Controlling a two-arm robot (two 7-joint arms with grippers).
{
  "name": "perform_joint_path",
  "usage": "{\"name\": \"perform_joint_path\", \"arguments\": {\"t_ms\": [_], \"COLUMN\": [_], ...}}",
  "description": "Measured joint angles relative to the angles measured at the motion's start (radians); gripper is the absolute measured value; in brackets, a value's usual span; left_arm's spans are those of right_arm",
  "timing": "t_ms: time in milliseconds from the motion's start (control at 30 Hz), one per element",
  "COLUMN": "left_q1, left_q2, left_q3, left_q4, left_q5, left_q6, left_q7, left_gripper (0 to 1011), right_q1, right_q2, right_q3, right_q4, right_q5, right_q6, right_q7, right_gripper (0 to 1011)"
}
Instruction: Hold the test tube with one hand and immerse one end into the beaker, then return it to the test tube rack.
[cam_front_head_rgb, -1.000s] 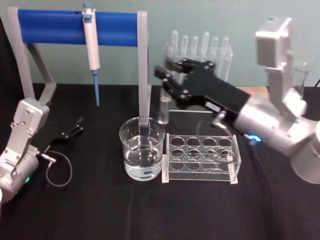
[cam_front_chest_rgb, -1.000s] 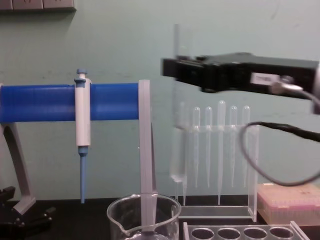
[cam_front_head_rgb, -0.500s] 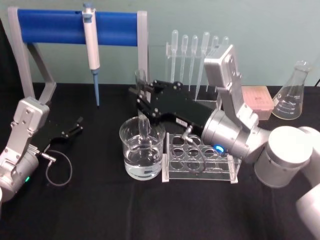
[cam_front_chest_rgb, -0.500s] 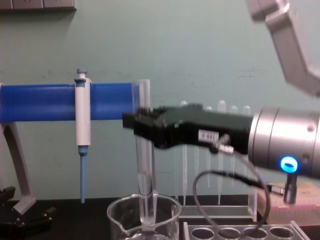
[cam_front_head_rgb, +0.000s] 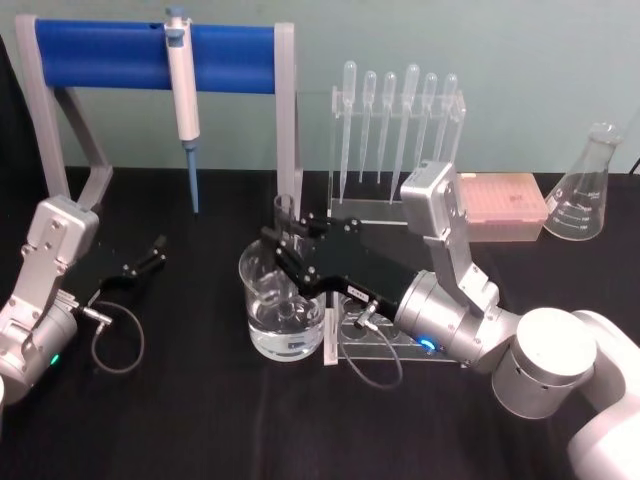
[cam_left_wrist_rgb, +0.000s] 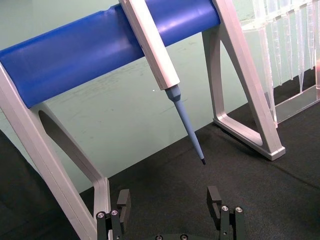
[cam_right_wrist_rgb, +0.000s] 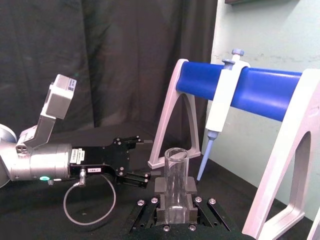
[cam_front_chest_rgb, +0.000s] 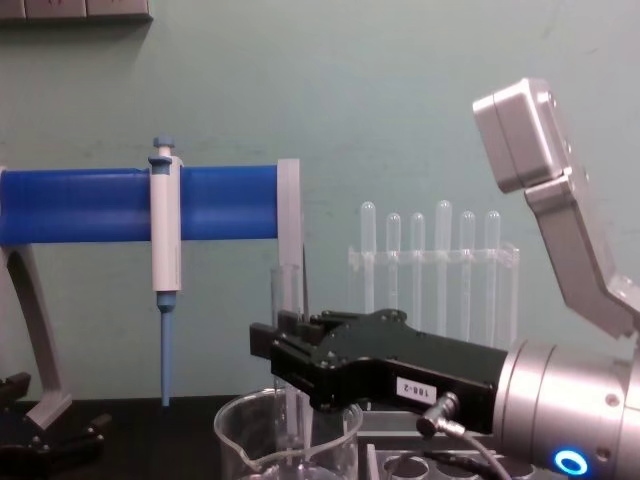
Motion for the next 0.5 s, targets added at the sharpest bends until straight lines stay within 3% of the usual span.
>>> {"name": "perform_joint_path", "arguments": {"t_ms": [500], "left_q1": [0.0], "left_q2": [0.0], "left_q3": [0.0], "left_q4": [0.0], "left_q5": [0.0], "left_q6": [0.0], "left_q7": [0.0], "left_gripper": [1000], "right_q1": [-0.017], "right_q2": [-0.004], "right_q3": [0.013], "right_q4": [-0.009], "right_q5": [-0.011], "right_q6": [-0.001], "right_q7": [-0.009], "right_gripper": [235]}}
